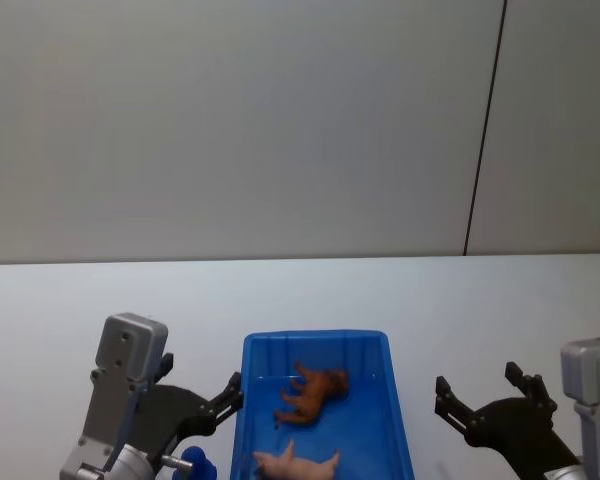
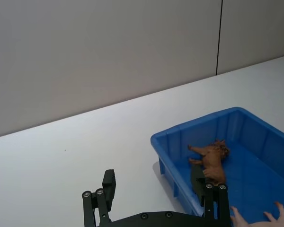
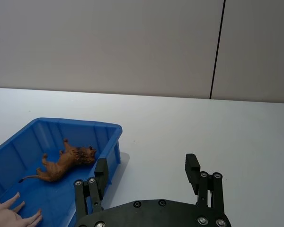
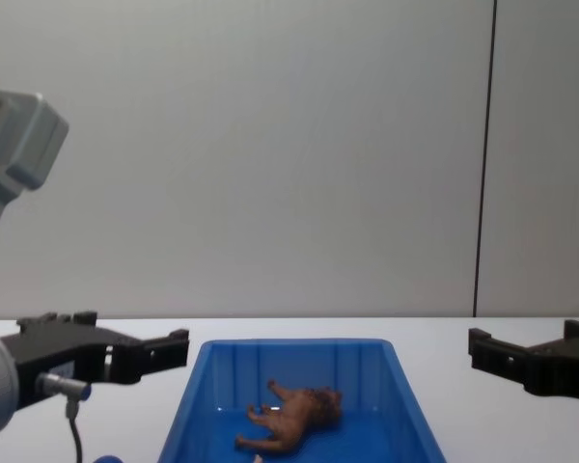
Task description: Pick up the two dolls from the table and place them into the box.
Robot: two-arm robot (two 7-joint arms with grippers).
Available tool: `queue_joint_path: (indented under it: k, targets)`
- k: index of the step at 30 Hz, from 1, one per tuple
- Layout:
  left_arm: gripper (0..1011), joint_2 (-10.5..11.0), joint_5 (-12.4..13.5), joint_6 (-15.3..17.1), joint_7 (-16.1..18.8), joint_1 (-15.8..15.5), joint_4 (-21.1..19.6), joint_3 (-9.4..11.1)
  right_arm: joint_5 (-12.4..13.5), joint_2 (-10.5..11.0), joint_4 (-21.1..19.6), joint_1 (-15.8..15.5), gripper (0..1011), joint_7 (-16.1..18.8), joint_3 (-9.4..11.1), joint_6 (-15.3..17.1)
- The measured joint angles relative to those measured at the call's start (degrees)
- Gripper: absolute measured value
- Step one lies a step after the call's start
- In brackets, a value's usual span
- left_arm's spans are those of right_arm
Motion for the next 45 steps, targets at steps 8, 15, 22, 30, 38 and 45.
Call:
queue_joint_path:
  k: [8,15,22,30,38,45]
  targets:
    - [1001,0.45,-1.43,1.48,0.45,0.77,0.72,-0.58,0.0,0.02,-0.01,-0.04,1001,-0.01,0.0,0.0]
    - [1001,1.13,-2.48,3.29,0.51,1.52,0.83,-1.11,-0.01,0.02,-0.01,-0.05,1001,-0.01,0.0,0.0]
    - [1001,2.09,-3.14,5.91,0.08,2.33,0.34,-1.65,-0.01,0.02,-0.01,-0.05,1001,0.0,0.0,0.0]
    - [1001,2.77,-3.33,8.17,-1.2,2.79,0.03,-2.09,-0.01,0.02,-0.01,-0.05,1001,0.0,-0.01,0.0]
    - [1001,2.87,-3.41,9.11,-2.52,2.89,0.22,-2.29,-0.01,0.02,-0.01,-0.05,1001,0.0,-0.01,0.0]
    - [1001,2.73,-3.57,9.47,-3.97,2.89,0.91,-2.37,-0.01,0.02,0.0,-0.05,1001,0.0,-0.01,0.0]
